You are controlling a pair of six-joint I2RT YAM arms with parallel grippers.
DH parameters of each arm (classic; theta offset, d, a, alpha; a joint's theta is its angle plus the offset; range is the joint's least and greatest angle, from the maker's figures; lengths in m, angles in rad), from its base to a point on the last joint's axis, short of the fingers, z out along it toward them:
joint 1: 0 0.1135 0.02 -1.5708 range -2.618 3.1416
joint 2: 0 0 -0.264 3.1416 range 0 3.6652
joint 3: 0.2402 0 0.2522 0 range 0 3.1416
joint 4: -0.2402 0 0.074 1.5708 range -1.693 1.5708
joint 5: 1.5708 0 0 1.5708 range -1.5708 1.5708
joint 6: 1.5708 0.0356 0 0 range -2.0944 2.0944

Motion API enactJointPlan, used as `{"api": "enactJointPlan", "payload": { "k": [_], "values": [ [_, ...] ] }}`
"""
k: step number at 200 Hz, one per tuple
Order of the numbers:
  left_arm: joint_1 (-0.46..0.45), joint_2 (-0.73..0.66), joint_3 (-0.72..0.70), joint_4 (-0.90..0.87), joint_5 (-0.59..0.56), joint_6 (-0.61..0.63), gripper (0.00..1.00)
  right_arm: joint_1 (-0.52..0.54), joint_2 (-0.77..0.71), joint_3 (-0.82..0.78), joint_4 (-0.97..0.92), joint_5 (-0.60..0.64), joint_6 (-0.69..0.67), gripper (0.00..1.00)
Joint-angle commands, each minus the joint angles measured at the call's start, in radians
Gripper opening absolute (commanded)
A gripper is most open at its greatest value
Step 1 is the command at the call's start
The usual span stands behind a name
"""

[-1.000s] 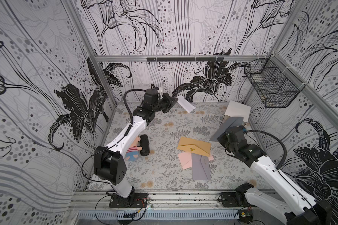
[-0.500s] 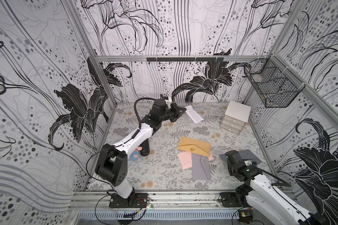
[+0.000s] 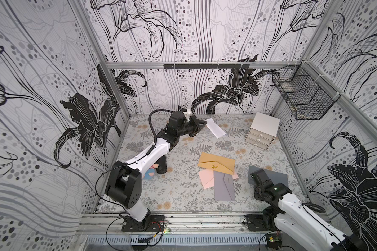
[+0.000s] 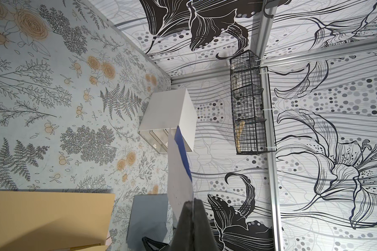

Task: Take the letter paper out of the envelope
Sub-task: Place the envelope at the center of the board, then unfold the letter paper.

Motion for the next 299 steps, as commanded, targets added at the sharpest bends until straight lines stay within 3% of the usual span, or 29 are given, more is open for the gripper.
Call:
{"api": "enactJointPlan", "payload": {
  "k": [1,31,71,98,141,160,180,225,258,299],
  "values": [
    [-0.004,-0.036,0.011,-0.028,-0.01,0.047,0.0,-0.003,0.017,0.073,-0.138,-0.038,-0.012,0.62],
    [0.002,-0.018,0.066,-0.121,-0.01,0.098,0.0,-0.003,0.067,0.183,-0.205,-0.138,-0.114,0.71],
    [0.051,0.016,0.114,-0.181,0.038,0.103,0.0,-0.003,0.157,0.457,-0.312,-0.192,-0.395,0.74],
    [0.09,0.04,0.163,-0.253,0.07,0.125,0.0,-0.003,0.219,0.592,-0.192,-0.287,-0.586,0.74],
    [0.109,0.071,0.212,-0.305,0.118,0.141,0.0,-0.003,0.394,0.884,-0.155,-0.377,-0.97,0.72],
    [0.108,0.075,0.209,-0.307,0.126,0.135,0.0,-0.005,0.439,0.958,-0.152,-0.403,-1.064,0.71],
    [0.109,0.084,0.196,-0.276,0.16,0.099,0.0,-0.016,0.455,0.956,-0.089,-0.464,-1.094,0.71],
    [0.108,0.107,0.207,-0.278,0.207,0.062,0.0,-0.123,0.495,0.851,0.192,-0.778,-1.096,0.72],
    [0.105,0.112,0.203,-0.279,0.214,0.054,0.0,-0.158,0.533,0.839,0.268,-0.846,-1.064,0.72],
    [0.088,0.124,0.206,-0.261,0.216,0.037,0.0,-0.161,0.587,0.79,0.447,-0.917,-0.943,0.64]
  ]
}}
